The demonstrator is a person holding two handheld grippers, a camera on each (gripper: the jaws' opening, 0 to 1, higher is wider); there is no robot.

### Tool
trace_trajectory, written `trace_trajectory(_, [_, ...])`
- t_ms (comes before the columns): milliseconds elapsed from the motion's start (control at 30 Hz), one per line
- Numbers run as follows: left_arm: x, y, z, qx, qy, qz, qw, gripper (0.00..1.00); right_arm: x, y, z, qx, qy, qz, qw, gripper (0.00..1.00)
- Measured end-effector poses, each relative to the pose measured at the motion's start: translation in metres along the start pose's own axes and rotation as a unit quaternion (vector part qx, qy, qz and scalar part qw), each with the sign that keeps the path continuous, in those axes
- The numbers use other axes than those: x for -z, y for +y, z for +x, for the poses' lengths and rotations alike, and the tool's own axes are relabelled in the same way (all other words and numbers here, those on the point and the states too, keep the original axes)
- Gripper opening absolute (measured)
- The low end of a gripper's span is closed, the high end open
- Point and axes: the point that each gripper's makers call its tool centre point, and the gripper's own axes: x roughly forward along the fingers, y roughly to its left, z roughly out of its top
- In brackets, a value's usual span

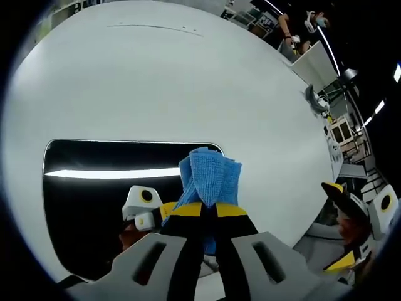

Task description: Wipe the mirror surface with the cleaning cloth until all visible marks leave the cleaned area.

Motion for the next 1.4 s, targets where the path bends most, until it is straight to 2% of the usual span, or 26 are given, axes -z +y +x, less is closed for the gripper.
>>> trace_trajectory(200, [-0.001,0.011,-0.005,0.000,0.004,-0.004,1.0000,0.02,0.001,0.002,0.002,0.000,0.004,-0.005,1.0000,0.96])
trace_trajectory(333, [-0.002,0.022,-0.010,-0.003,0.003,-0.006,1.0000,0.02,0.007,0.007,0.005,-0.006,0.016,-0.039,0.9991,0.93])
trace_trajectory(500, [-0.004,0.031,-0.014,-0.007,0.004,-0.014,0.9999,0.02,0.004,0.010,0.007,-0.007,0.011,-0.050,0.9987,0.97])
trace_trajectory(800, [-0.008,0.050,-0.022,-0.012,0.004,-0.027,0.9995,0.02,0.002,0.011,0.009,-0.004,0.008,-0.050,0.9987,0.98])
trace_trajectory(900, [-0.008,0.057,-0.025,-0.014,0.003,-0.031,0.9994,0.02,0.001,0.011,0.008,-0.002,-0.003,-0.058,0.9983,0.98])
trace_trajectory(1133, [-0.009,0.069,-0.031,-0.018,0.002,-0.036,0.9992,0.02,0.002,0.012,0.007,-0.001,0.003,-0.045,0.9990,0.98])
trace_trajectory(1400, [-0.009,0.087,-0.040,-0.020,0.000,-0.053,0.9984,0.02,-0.002,0.015,0.009,0.001,-0.010,-0.045,0.9990,0.98])
